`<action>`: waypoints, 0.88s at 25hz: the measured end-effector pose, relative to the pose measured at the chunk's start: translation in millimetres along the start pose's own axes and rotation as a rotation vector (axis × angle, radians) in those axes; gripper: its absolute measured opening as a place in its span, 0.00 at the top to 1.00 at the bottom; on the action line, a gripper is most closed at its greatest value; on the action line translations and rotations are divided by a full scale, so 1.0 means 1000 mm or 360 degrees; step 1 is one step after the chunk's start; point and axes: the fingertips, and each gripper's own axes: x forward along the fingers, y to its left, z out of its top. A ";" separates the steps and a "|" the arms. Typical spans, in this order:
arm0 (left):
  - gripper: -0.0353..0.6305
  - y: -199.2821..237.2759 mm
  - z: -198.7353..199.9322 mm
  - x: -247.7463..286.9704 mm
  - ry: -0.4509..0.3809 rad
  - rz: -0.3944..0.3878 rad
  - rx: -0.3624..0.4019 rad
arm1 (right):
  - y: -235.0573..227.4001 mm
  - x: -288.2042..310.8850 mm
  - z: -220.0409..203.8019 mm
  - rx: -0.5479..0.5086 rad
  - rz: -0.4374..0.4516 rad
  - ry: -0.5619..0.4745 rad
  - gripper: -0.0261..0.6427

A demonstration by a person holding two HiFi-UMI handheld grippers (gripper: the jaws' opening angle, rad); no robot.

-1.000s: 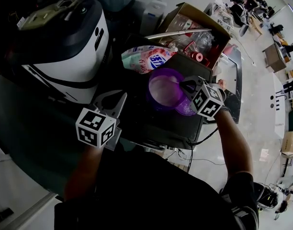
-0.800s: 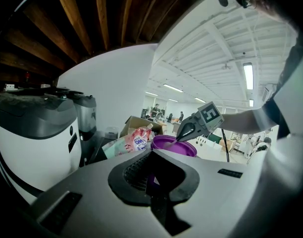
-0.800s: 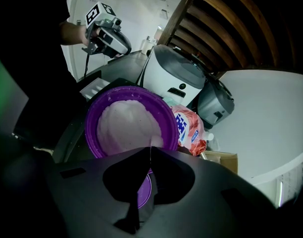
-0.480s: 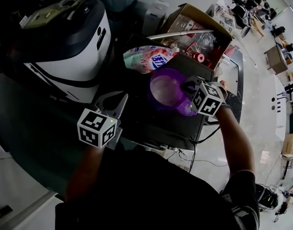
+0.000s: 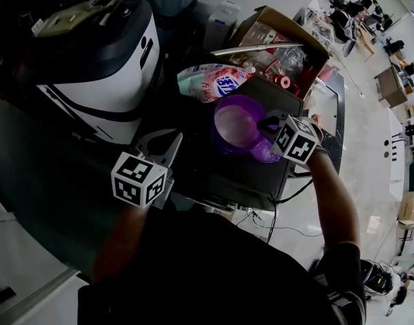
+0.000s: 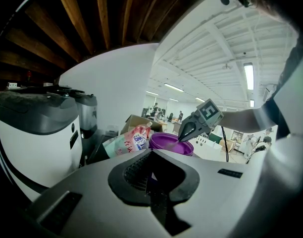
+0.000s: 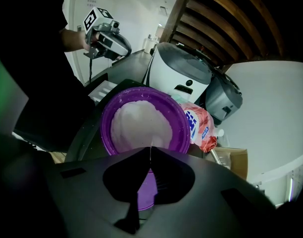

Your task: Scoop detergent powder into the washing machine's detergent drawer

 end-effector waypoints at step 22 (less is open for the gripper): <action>0.94 0.004 -0.011 -0.004 0.0019 -0.0026 -0.0039 | 0.023 0.001 0.014 0.0304 0.0249 -0.0138 0.93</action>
